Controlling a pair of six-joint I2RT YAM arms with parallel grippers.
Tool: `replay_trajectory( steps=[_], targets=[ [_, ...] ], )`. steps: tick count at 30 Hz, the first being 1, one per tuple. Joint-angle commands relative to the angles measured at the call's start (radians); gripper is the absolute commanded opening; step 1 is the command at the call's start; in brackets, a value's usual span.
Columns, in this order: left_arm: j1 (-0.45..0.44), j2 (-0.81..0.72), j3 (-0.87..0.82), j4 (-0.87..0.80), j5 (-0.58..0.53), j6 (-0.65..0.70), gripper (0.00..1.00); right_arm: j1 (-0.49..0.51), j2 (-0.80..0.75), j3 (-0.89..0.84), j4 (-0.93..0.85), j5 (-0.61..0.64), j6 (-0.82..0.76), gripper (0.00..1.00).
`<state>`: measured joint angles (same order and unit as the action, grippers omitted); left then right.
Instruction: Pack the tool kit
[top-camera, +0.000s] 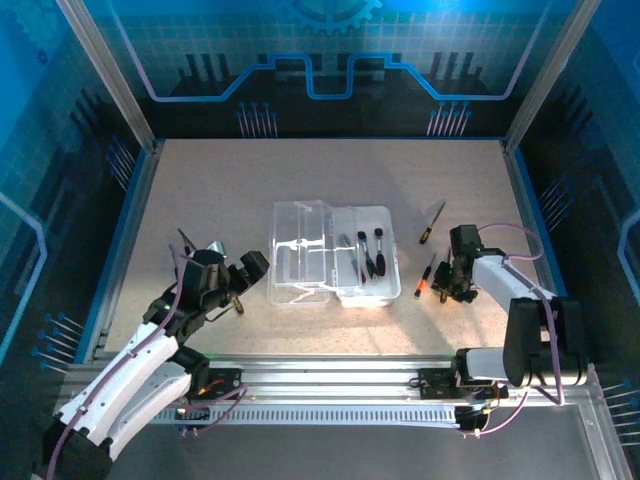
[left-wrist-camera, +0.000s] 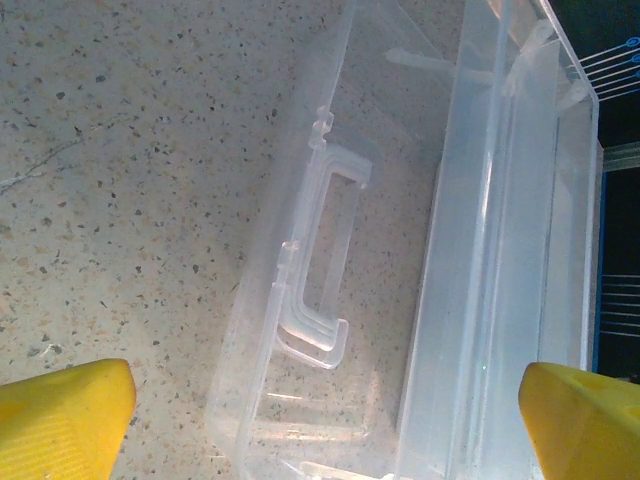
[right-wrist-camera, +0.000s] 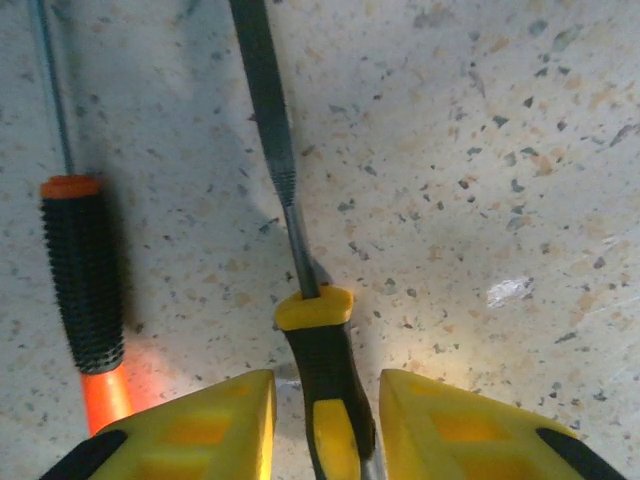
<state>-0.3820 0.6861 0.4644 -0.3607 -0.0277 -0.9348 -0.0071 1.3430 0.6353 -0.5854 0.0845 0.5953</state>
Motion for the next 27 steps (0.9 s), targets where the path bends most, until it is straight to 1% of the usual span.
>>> replay_trajectory(
  steps=[1, 4, 6, 10, 14, 16, 21, 24, 27],
  targets=[
    [0.006, -0.022, 0.033, -0.05, 0.027, 0.047, 0.99, -0.017, 0.022, -0.003, 0.015, -0.024, 0.006, 0.24],
    [0.007, -0.051, 0.017, -0.057, 0.02, 0.03, 0.99, -0.017, 0.026, 0.008, 0.029, -0.032, 0.0, 0.14],
    [0.006, -0.076, 0.002, -0.06, 0.011, 0.008, 0.99, -0.019, 0.013, 0.018, 0.025, -0.034, -0.012, 0.1],
    [0.006, -0.113, -0.007, -0.067, -0.003, -0.013, 0.99, -0.026, -0.056, 0.012, 0.018, -0.036, -0.024, 0.07],
    [0.006, -0.114, 0.011, -0.087, -0.013, -0.006, 0.99, -0.023, -0.167, -0.002, 0.034, -0.049, -0.051, 0.06],
    [0.006, -0.108, 0.023, -0.111, -0.009, -0.01, 0.99, 0.01, -0.246, -0.031, 0.068, -0.056, -0.065, 0.06],
    [0.006, -0.11, -0.011, -0.121, 0.045, -0.064, 0.99, 0.139, -0.331, 0.014, 0.008, 0.023, -0.066, 0.04],
    [0.006, -0.107, -0.016, -0.124, 0.042, -0.06, 0.99, 0.224, -0.356, 0.061, -0.001, 0.044, -0.043, 0.05],
    [0.006, -0.105, -0.002, -0.147, 0.036, -0.058, 0.99, 0.288, -0.347, 0.099, 0.008, 0.033, -0.01, 0.04]
  ],
)
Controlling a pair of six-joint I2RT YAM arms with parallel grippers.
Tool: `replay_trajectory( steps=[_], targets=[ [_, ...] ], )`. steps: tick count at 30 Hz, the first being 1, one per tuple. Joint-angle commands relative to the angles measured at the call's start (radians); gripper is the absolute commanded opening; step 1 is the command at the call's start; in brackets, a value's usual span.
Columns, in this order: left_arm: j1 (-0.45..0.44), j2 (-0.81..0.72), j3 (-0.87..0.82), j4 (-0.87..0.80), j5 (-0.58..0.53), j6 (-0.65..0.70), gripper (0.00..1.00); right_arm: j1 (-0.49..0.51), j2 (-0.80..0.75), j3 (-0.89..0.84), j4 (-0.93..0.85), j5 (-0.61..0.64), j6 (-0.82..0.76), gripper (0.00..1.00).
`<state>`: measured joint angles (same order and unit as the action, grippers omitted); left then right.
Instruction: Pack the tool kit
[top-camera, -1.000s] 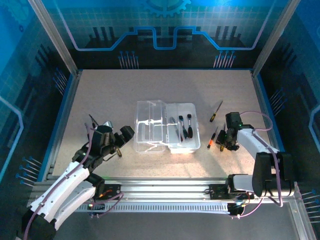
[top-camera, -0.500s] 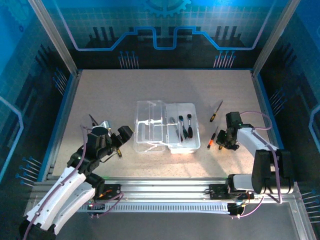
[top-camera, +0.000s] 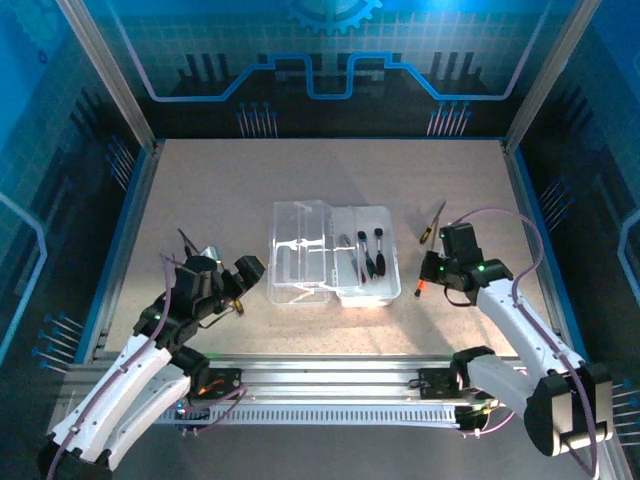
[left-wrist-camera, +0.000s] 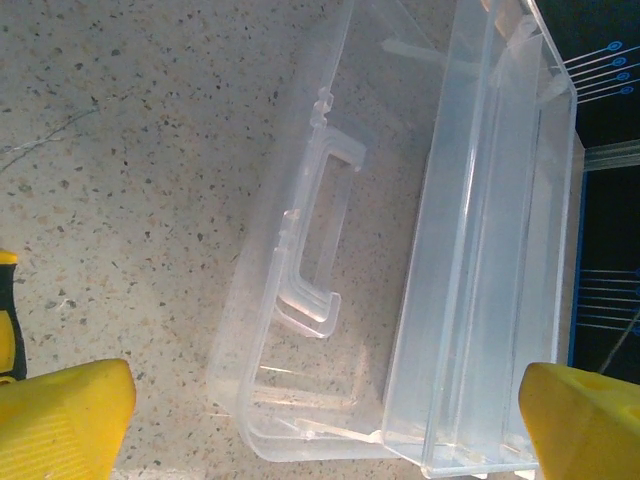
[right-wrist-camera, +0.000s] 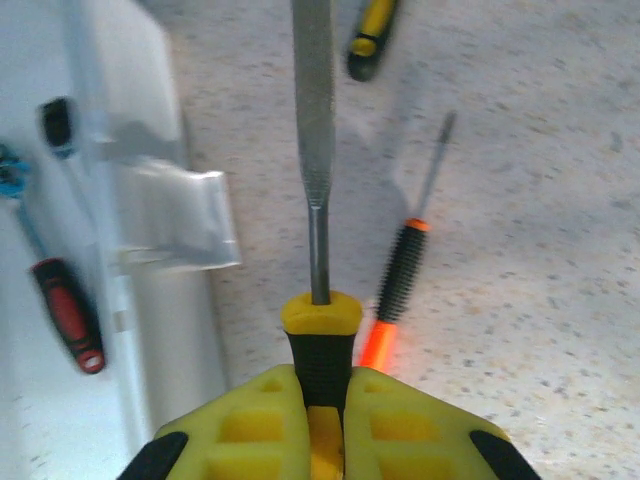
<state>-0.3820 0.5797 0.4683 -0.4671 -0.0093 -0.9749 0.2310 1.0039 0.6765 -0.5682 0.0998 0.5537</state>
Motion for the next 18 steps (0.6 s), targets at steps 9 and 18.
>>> replay_trajectory(
  steps=[9, 18],
  targets=[
    [0.006, -0.027, 0.024, -0.178, 0.027, -0.026, 0.99, 0.273, 0.142, 0.143, 0.185, -0.094, 0.134, 0.04],
    [0.005, -0.042, 0.057, -0.238, 0.061, -0.054, 0.99, 0.364, 0.384, 0.251, 0.357, -0.291, 0.152, 0.03]
  ],
)
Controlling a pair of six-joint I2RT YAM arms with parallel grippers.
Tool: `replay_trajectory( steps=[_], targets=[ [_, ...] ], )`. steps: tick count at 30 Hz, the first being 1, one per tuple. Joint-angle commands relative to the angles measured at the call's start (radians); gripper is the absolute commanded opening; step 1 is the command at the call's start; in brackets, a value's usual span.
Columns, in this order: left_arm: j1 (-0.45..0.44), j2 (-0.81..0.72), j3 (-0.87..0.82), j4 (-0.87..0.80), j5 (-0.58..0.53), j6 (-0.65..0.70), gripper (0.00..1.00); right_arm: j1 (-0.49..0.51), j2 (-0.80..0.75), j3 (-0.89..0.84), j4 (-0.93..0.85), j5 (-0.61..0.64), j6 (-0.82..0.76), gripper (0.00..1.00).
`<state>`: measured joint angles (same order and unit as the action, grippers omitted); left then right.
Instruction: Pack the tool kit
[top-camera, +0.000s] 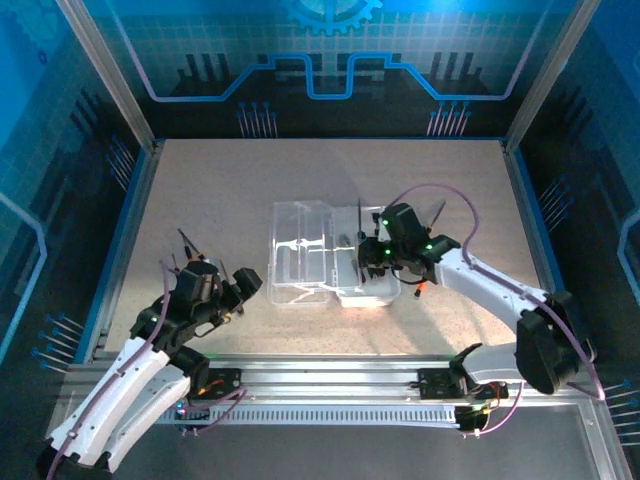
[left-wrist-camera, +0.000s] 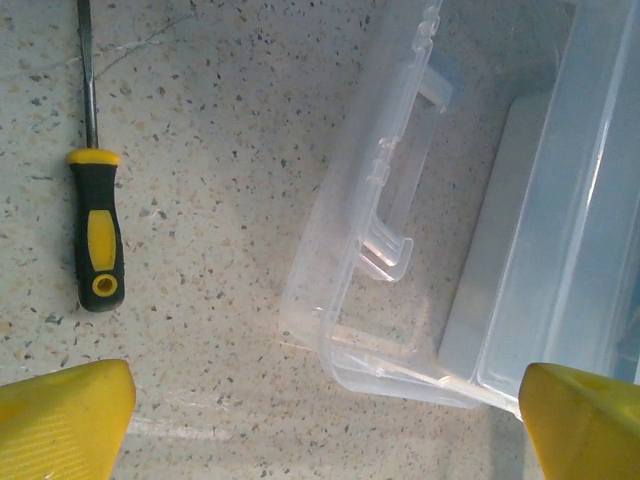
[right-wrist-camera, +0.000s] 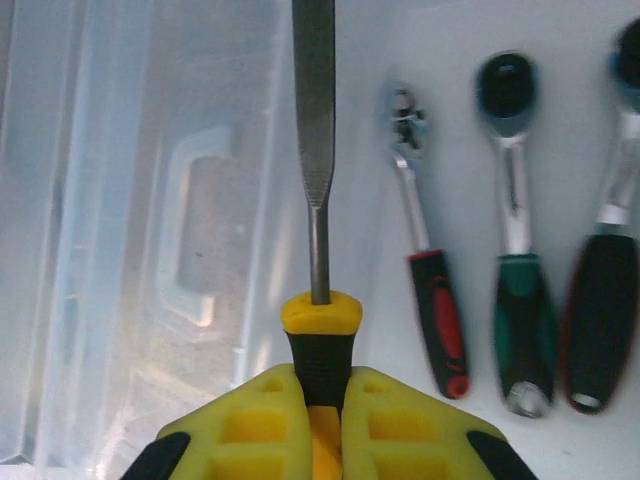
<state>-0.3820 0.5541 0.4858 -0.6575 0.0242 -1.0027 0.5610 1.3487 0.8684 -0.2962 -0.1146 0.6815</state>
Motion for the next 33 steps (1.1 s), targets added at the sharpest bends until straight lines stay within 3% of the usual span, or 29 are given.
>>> replay_trajectory(
  steps=[1, 16, 20, 24, 33],
  targets=[
    [0.005, -0.021, 0.039, -0.053, 0.028, -0.033, 0.99, 0.041, 0.06, 0.063, 0.101, -0.084, 0.038, 0.03],
    [0.005, -0.009, 0.088, -0.007, 0.008, -0.034, 0.99, 0.099, 0.206, 0.041, 0.268, -0.15, 0.208, 0.06],
    [0.005, 0.013, 0.094, 0.012, 0.021, -0.022, 0.99, 0.1, 0.215, 0.048, 0.263, -0.176, 0.199, 0.13],
    [0.005, 0.015, 0.087, 0.025, 0.028, -0.021, 0.99, 0.099, 0.193, 0.034, 0.247, -0.171, 0.188, 0.27],
    [0.005, 0.004, 0.098, 0.022, 0.04, -0.027, 0.99, 0.098, 0.13, 0.017, 0.243, -0.157, 0.197, 0.3]
  ],
)
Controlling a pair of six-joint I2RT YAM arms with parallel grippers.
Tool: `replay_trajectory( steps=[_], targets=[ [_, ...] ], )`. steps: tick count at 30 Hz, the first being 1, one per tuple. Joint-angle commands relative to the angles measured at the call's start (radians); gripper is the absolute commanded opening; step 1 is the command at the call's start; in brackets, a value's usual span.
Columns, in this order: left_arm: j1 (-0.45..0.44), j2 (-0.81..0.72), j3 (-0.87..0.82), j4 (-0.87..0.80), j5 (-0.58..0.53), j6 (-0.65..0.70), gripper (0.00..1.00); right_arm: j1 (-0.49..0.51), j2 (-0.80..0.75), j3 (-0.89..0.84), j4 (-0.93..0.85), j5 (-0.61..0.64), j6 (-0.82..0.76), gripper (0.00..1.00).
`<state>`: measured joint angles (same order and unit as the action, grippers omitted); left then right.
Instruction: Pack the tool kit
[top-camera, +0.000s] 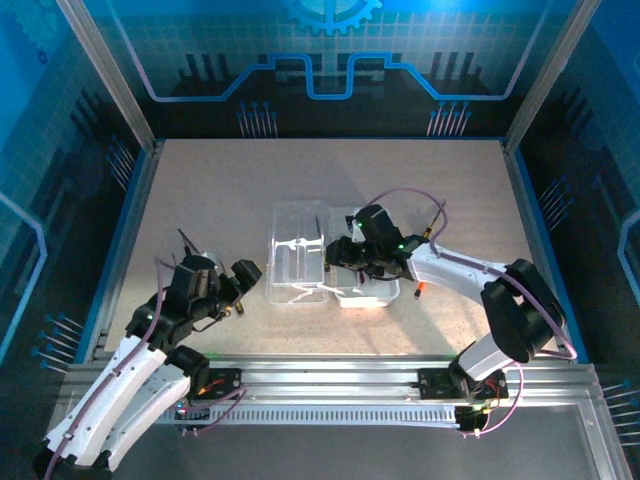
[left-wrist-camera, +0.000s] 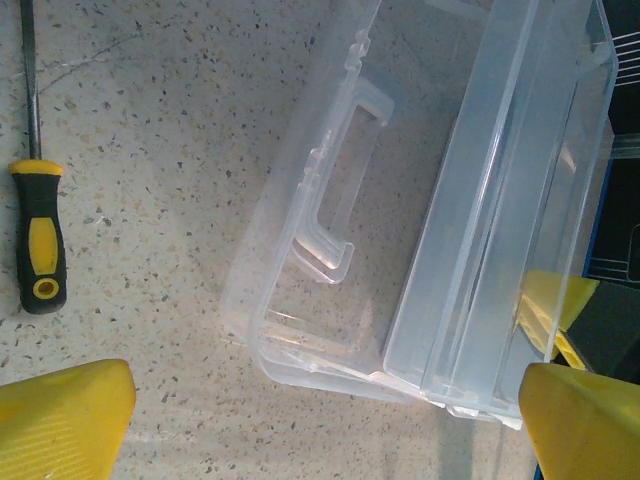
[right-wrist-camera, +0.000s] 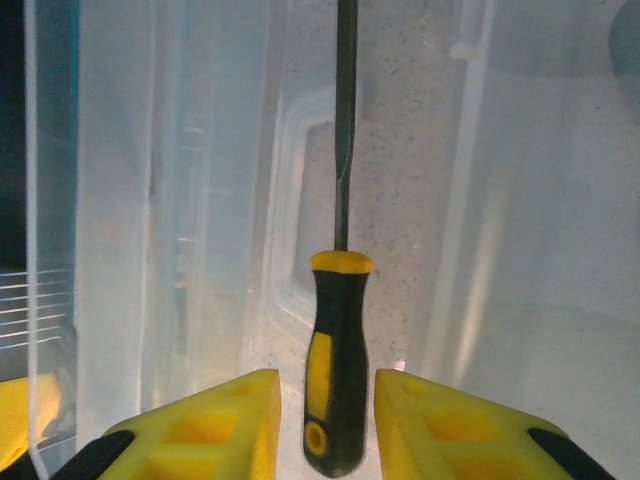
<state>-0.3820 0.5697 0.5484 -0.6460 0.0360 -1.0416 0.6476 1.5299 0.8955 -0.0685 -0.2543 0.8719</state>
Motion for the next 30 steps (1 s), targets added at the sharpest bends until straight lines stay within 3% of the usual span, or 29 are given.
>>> replay_trajectory(
  steps=[1, 7, 11, 17, 24, 30],
  targets=[
    [0.005, -0.015, 0.042, 0.004, 0.024, 0.012, 0.99, 0.011, -0.063, -0.01, 0.014, -0.013, 0.006, 0.29],
    [0.005, -0.022, 0.077, -0.014, -0.003, 0.032, 0.99, 0.003, -0.171, -0.038, -0.034, 0.015, -0.011, 0.26],
    [0.005, -0.026, 0.104, -0.054, -0.036, 0.072, 0.99, -0.012, -0.277, -0.022, -0.168, 0.099, -0.084, 0.26],
    [0.005, -0.075, 0.065, -0.085, -0.077, 0.095, 0.99, -0.051, -0.522, -0.063, -0.367, 0.267, -0.198, 0.42],
    [0.006, -0.081, -0.044, 0.12, -0.095, 0.129, 0.99, -0.219, -0.73, -0.19, -0.487, 0.283, -0.236, 0.5],
    [0.007, 0.053, 0.044, 0.186, -0.212, 0.189, 0.99, -0.338, -0.688, -0.218, -0.448, 0.353, -0.282, 0.54]
  ],
)
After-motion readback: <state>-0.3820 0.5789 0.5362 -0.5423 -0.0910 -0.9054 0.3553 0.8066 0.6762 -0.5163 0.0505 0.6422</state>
